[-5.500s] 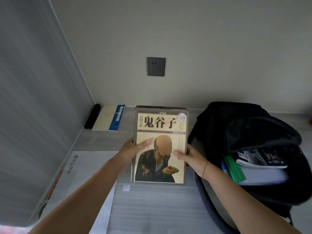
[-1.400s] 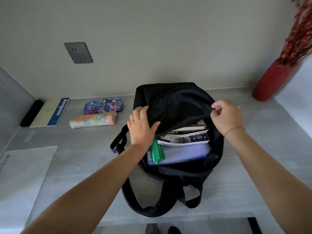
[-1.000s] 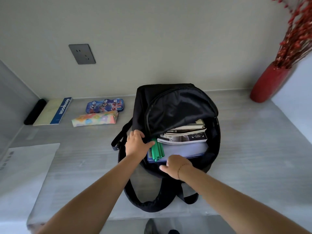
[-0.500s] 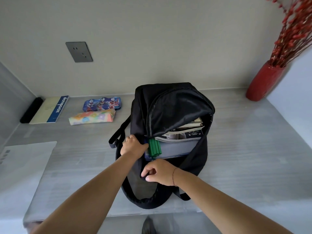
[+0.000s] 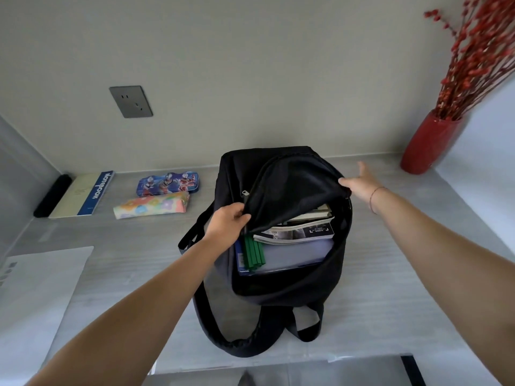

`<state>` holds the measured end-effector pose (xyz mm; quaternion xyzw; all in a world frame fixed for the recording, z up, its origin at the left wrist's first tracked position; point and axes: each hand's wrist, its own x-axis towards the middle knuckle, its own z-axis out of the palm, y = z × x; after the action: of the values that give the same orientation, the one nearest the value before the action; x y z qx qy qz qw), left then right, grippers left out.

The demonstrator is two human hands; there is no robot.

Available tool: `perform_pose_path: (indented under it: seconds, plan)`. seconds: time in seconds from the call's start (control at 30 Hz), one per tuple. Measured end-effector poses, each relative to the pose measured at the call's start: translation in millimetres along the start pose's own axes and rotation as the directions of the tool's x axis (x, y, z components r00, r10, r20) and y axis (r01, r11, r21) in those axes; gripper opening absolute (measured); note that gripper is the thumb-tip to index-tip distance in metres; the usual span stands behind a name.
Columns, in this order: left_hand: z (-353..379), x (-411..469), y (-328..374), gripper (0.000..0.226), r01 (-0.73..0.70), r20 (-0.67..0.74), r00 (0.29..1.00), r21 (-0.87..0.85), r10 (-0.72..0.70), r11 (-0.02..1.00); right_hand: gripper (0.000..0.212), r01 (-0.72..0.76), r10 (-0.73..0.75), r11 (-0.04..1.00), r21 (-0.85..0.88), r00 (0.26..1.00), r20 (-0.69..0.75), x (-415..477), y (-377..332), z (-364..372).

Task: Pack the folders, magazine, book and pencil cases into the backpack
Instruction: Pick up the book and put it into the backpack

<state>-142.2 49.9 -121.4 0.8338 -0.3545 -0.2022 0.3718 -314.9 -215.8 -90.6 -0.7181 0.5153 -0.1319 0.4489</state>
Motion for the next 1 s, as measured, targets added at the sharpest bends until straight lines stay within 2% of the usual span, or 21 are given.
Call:
perform_pose_path:
  seconds: [0.1,0.17,0.23,0.33,0.43,0.53,0.63,0.77,0.87,0.93,1.0]
  plan:
    - [-8,0,1,0.009,-0.005,0.017,1.000,0.023,0.005,1.000,0.081,-0.006,0.001,0.999,0.049,0.995,0.101,11,4,0]
    - [-14,1,1,0.022,-0.038,0.050,0.998,0.074,0.034,0.997,0.073,0.040,-0.050,0.995,0.094,0.992,0.113,11,6,2]
    - [-20,1,5,0.035,-0.071,0.121,0.991,0.154,0.052,0.985,0.055,0.114,-0.127,0.985,0.132,0.987,0.096,6,10,5]
    - [-23,-1,6,0.041,-0.072,0.224,0.974,0.213,0.023,0.974,0.026,0.183,-0.194,0.978,0.102,0.974,0.113,-9,14,8]
    - [-19,-6,4,0.027,-0.129,0.329,0.944,0.293,0.027,0.947,0.023,0.289,-0.295,0.956,0.060,0.927,0.230,-30,23,3]
    - [-13,-10,2,0.017,-0.208,0.418,0.908,0.405,0.023,0.890,0.021,0.440,-0.369,0.892,-0.107,0.843,0.391,-49,41,-3]
    - [-5,-14,3,0.026,-0.244,0.488,0.872,0.510,-0.044,0.825,0.028,0.476,-0.302,0.828,-0.294,0.823,0.481,-70,64,1]
    - [10,-20,9,0.039,-0.338,0.567,0.805,0.679,-0.175,0.652,0.047,0.459,-0.222,0.775,-0.435,0.842,0.492,-98,82,22]
    - [20,-27,9,0.038,-0.374,0.593,0.749,0.746,-0.295,0.550,0.059,0.510,-0.054,0.620,-0.596,0.786,0.616,-109,79,37]
    - [20,-31,4,0.040,-0.364,0.611,0.696,0.753,-0.377,0.548,0.064,0.557,0.079,0.516,-0.651,0.726,0.684,-111,68,40]
    - [13,-32,4,0.044,-0.293,0.631,0.700,0.681,-0.335,0.671,0.060,0.569,0.090,0.476,-0.670,0.727,0.681,-111,47,41]
